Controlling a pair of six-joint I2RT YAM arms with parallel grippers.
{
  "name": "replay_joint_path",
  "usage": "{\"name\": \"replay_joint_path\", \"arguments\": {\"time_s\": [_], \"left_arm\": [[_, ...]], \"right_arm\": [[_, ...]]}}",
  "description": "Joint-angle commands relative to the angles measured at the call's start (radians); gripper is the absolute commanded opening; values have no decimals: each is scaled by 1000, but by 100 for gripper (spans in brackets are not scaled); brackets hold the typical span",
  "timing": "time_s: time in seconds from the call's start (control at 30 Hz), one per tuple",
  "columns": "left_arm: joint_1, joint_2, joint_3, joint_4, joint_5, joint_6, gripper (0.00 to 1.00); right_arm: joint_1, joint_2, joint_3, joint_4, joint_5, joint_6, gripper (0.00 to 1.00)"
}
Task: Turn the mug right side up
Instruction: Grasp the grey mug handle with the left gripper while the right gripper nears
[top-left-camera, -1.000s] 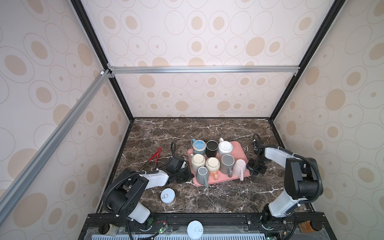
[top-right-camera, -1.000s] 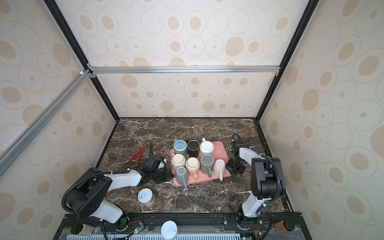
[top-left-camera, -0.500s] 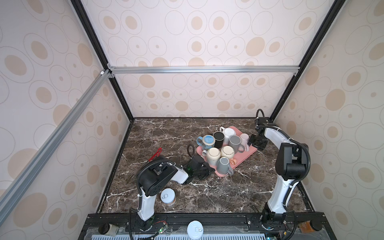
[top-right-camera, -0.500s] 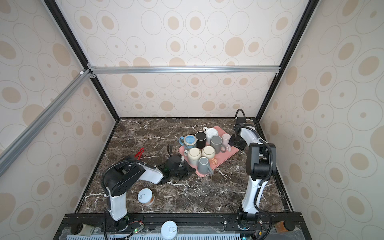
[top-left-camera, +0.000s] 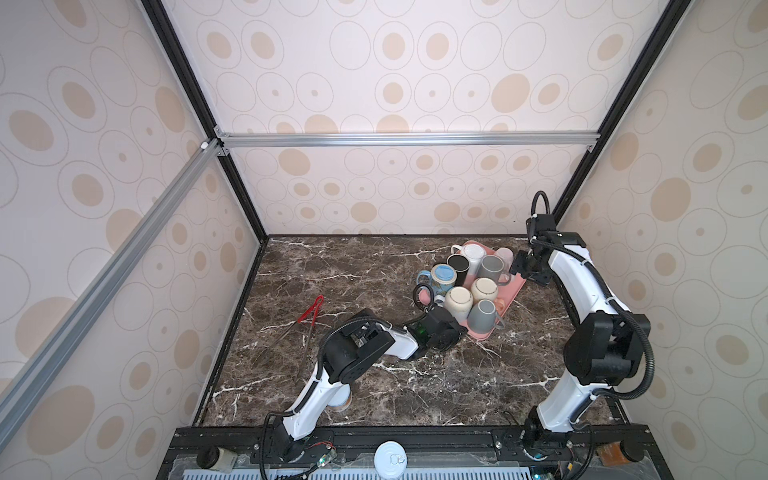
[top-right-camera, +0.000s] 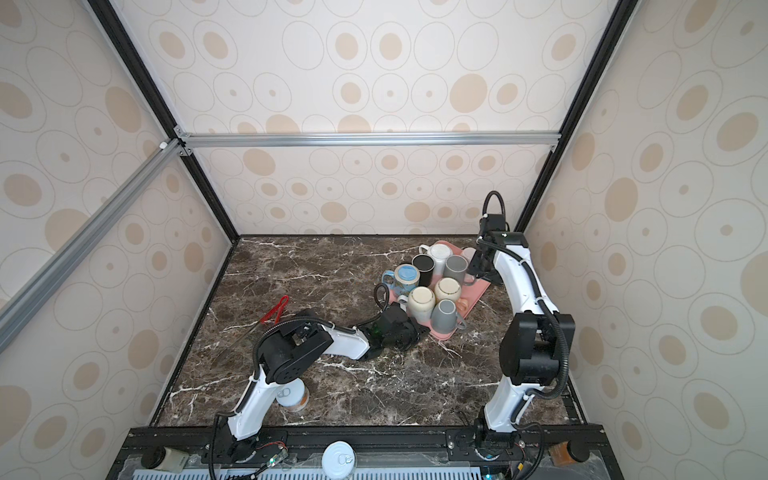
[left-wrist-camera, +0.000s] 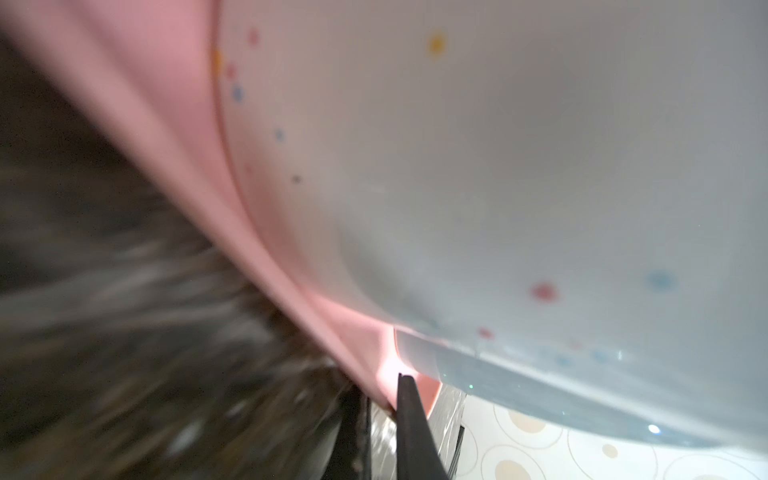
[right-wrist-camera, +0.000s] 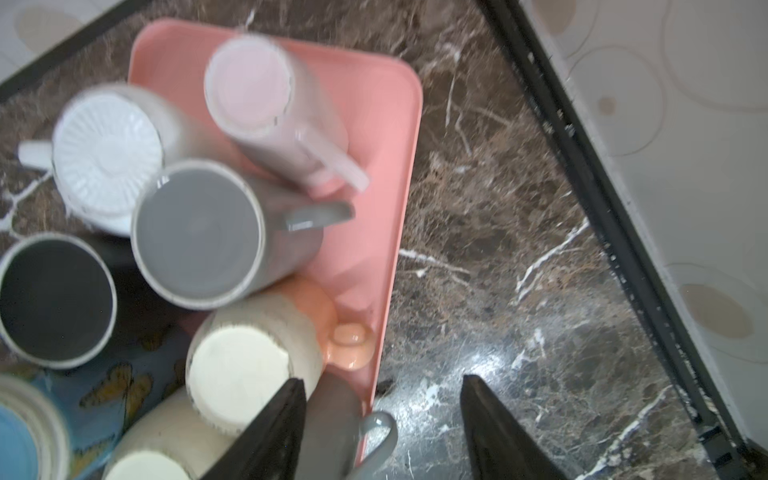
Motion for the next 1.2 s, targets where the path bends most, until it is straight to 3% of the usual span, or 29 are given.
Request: {"name": "replay_joint_path", "arguments": {"time_s": [0.0, 0.2, 0.4, 0.6, 0.8, 1.03, 1.17], "left_arm": [[-31, 12, 92, -9, -38, 127, 17], [-33, -109, -33, -18, -72, 217, 27], [-33, -257, -170, -16, -86, 344, 34], [-33, -394, -254, -73, -74, 530, 35], [-39, -431, -247, -149, -43, 681, 29], [-76, -361, -185, -225, 46, 784, 35], [-76, -364, -168, -281, 24, 820, 35]], "right_arm": [[16, -77, -67, 45, -112, -42, 63], [88, -178, -184, 108, -157, -146, 62], [92, -271, -374, 246, -250, -29, 62], [54, -333, -444, 241, -92, 13, 59], [-84, -234, -429, 226, -165, 28, 41], [-87, -52, -421, 272, -251, 55, 37], [-78, -80, -483, 289, -274, 83, 33]]}}
